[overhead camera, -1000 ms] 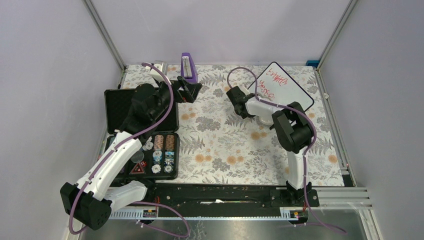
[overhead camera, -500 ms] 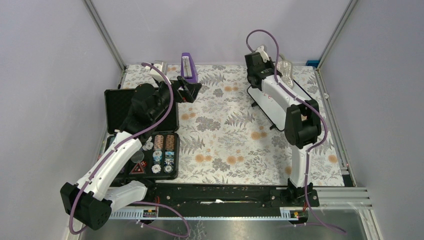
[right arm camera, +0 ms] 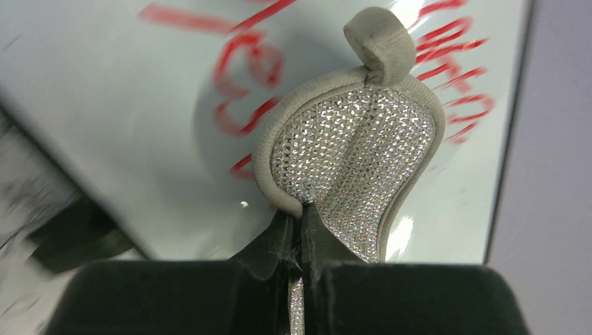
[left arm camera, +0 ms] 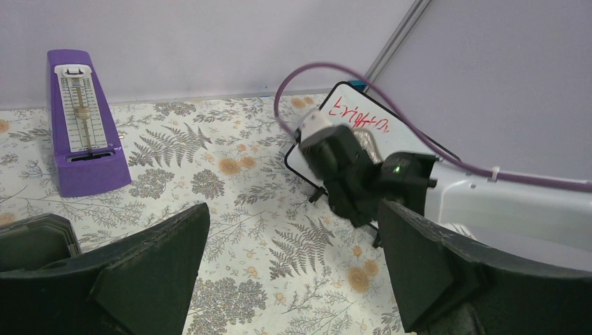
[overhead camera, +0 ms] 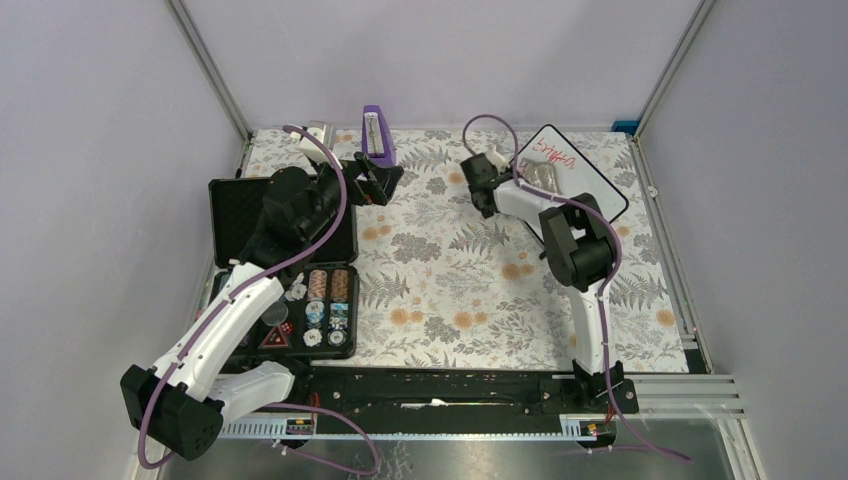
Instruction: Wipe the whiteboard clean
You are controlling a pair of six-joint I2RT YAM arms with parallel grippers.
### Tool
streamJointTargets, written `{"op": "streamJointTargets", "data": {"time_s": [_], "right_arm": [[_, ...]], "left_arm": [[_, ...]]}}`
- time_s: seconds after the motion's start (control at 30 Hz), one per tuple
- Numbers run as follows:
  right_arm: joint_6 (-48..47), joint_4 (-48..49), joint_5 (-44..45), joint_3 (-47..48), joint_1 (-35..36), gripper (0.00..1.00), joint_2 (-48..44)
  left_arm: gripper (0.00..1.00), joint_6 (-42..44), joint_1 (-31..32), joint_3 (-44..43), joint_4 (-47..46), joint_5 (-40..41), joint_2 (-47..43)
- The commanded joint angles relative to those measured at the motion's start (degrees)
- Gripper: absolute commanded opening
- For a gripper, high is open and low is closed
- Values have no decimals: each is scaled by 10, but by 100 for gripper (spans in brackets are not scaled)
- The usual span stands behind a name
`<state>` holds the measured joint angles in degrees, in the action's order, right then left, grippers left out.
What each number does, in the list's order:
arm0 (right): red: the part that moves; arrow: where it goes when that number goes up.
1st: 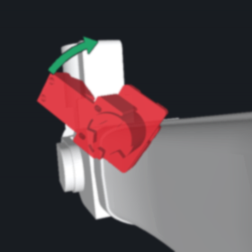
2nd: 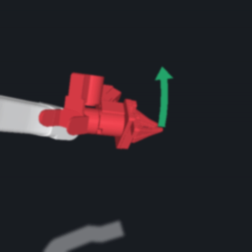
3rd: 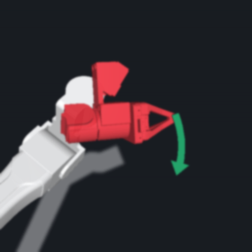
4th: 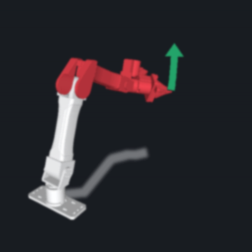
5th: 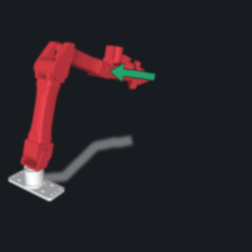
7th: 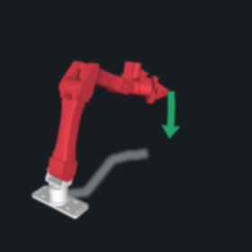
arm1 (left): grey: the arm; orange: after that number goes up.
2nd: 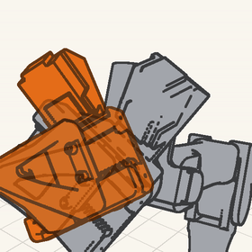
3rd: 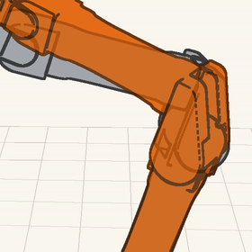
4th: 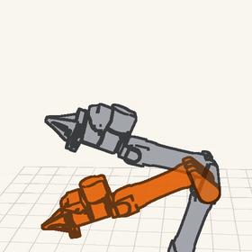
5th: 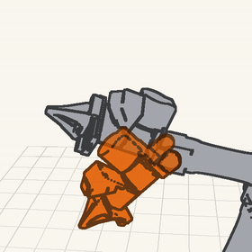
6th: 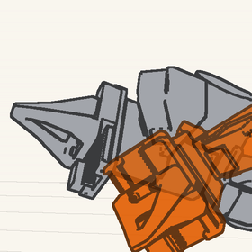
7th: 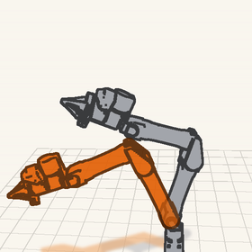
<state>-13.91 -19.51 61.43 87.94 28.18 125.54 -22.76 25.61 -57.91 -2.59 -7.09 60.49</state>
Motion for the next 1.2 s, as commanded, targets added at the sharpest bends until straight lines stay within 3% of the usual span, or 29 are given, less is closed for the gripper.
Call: {"op": "streamJointTargets", "data": {"time_s": [0.0,0.23,0.43,0.6,0.87,1.0,1.17], "right_arm": [[117,-71,-102,-43,23,0,6],[124,-80,-145,-39,38,0,-75],[38,-31,-87,27,18,0,-126],[-43,-7,-46,145,-33,0,-64],[-113,35,-16,229,-49,1,44],[-109,34,-6,212,-48,0,71],[-74,40,-25,100,-33,0,56]], "left_arm": [[99,-2,4,-12,-26,-6,-5],[99,-1,4,-12,-26,-5,-5],[99,-1,4,-13,-26,-5,-5],[99,1,4,-13,-25,-3,-6],[99,0,4,-13,-25,-5,-1],[99,0,4,-13,-25,-5,0],[99,0,4,-13,-25,-5,0]]}}
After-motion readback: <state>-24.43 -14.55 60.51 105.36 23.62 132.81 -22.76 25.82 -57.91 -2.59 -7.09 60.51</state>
